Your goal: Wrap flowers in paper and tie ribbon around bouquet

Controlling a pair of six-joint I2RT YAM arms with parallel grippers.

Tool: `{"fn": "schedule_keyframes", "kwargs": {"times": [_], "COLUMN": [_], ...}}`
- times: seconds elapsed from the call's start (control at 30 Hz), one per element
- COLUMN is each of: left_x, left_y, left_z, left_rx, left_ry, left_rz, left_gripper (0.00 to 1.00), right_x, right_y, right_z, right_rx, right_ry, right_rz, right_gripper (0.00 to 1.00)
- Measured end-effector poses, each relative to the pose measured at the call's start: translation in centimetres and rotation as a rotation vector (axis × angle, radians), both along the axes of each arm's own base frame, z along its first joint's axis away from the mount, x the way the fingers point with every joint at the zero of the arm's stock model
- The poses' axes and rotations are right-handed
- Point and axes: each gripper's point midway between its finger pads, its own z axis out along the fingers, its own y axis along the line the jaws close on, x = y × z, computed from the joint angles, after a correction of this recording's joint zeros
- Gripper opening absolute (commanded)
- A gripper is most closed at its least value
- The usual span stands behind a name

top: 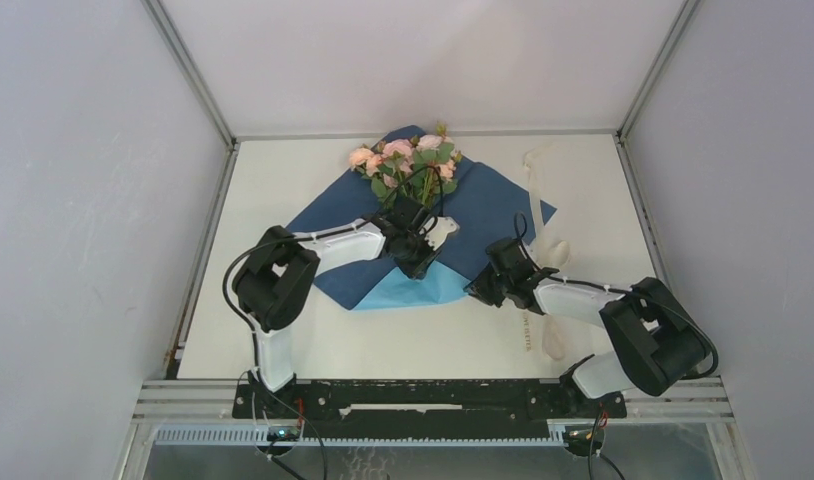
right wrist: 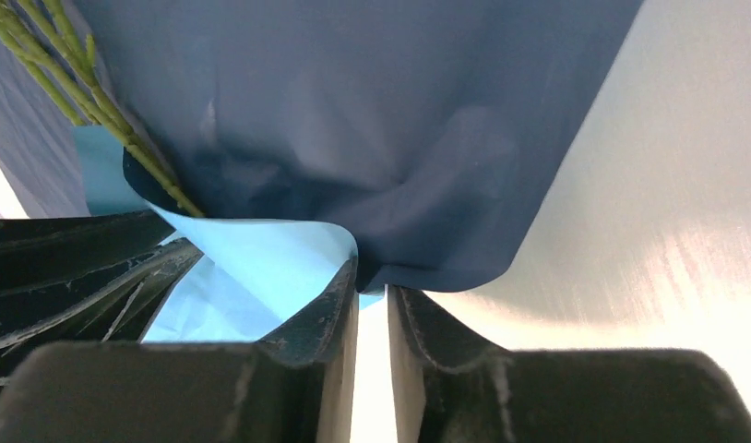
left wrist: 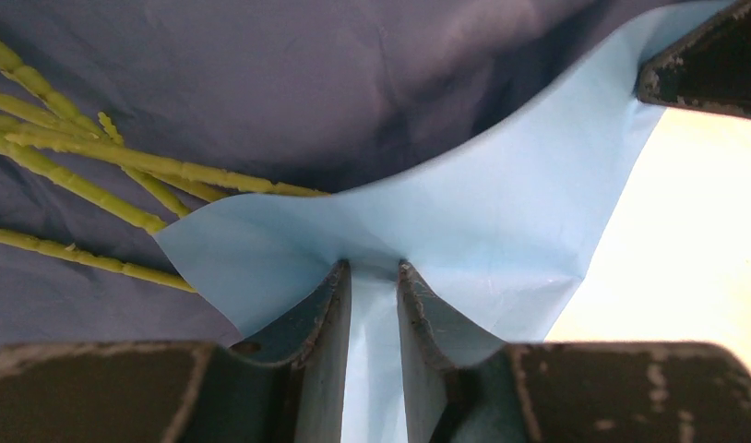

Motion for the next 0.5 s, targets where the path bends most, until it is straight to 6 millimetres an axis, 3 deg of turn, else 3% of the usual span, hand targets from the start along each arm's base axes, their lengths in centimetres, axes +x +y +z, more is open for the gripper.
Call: {"fn": "schedule_keyframes", "kwargs": {"times": [0.17,0.37,0.5], "left_x": [0.1,0.2,0.2], "left_y": [0.1,0.2,0.4], "left_z": [0.1,0.1,0.1], "left_rx": [-0.001,-0.002,0.003], "left_ry": [-0.002,0.003,0.006], "left_rz": [0.003,0.014,0.020], "left_gripper": [0.31,0.31,0.31], "right_x": [0.4,-0.1,0.2], "right_y": [-0.7,-1.4,-0.7], "right_z": [-0.3,0.3,2.4], "right_rx": [-0.051,-0.225,-0.383], "right_ry": [-0.027,-0.113,-0.224], "right_rz": [-0.008,0.065,0.192], "right_gripper": [0.01,0.00,0.00]}}
